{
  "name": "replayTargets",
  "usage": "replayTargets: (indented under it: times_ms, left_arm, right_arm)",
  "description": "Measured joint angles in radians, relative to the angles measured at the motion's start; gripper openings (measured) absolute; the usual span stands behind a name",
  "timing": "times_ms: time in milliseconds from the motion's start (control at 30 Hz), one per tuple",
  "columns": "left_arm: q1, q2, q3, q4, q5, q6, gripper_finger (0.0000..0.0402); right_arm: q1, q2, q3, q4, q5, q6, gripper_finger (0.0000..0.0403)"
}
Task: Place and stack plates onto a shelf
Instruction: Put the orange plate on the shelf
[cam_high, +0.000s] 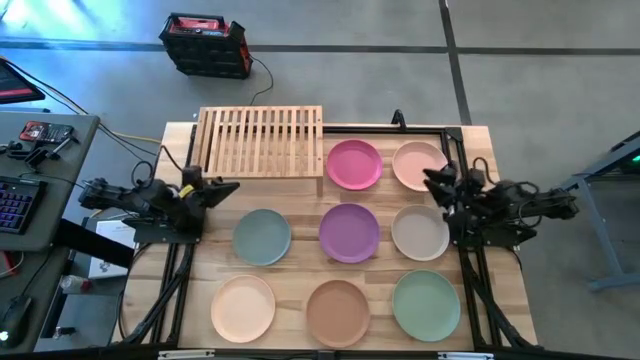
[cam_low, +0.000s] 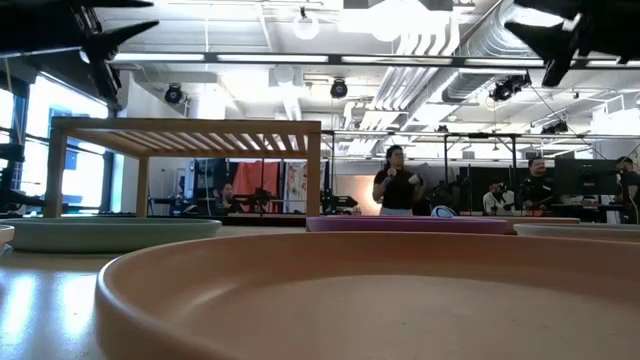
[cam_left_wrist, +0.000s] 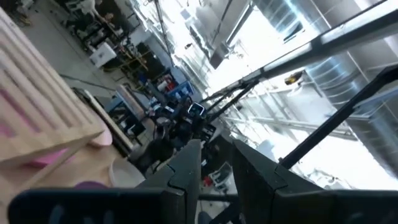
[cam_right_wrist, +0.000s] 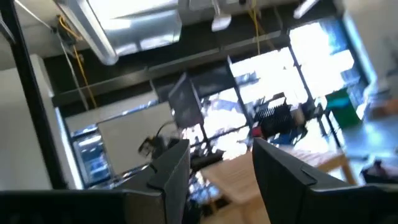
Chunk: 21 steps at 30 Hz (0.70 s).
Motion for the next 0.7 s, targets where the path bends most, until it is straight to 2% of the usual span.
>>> replayTargets:
  times_ms: [167,267,400,567,700]
  left_arm:
    - [0.0,0.06,0.091,0.0,-0.018,0.096,0.0078]
    - [0.0,0.107,0.154,0.0,-0.018,0.173,0.0078]
    - [0.0,0.179,0.233,-0.003,-0.021,0.215,0.0078]
    - [0.0,0.286,0.34,-0.038,-0.022,0.255,0.0078]
    - [0.009,0.356,0.422,-0.131,-0.021,0.301,0.0078]
  right_arm:
    - [0.0,0.003,0.121,-0.078,0.034,-0.163,0.0158]
    - [0.0,0.003,0.216,-0.199,0.063,-0.251,0.0158]
    - [0.0,0.023,0.359,-0.389,0.147,-0.271,0.0158]
    - [0.0,0.126,0.545,-0.586,0.197,-0.277,0.0158]
    - [0.0,0.247,0.672,-0.678,0.266,-0.353,0.0158]
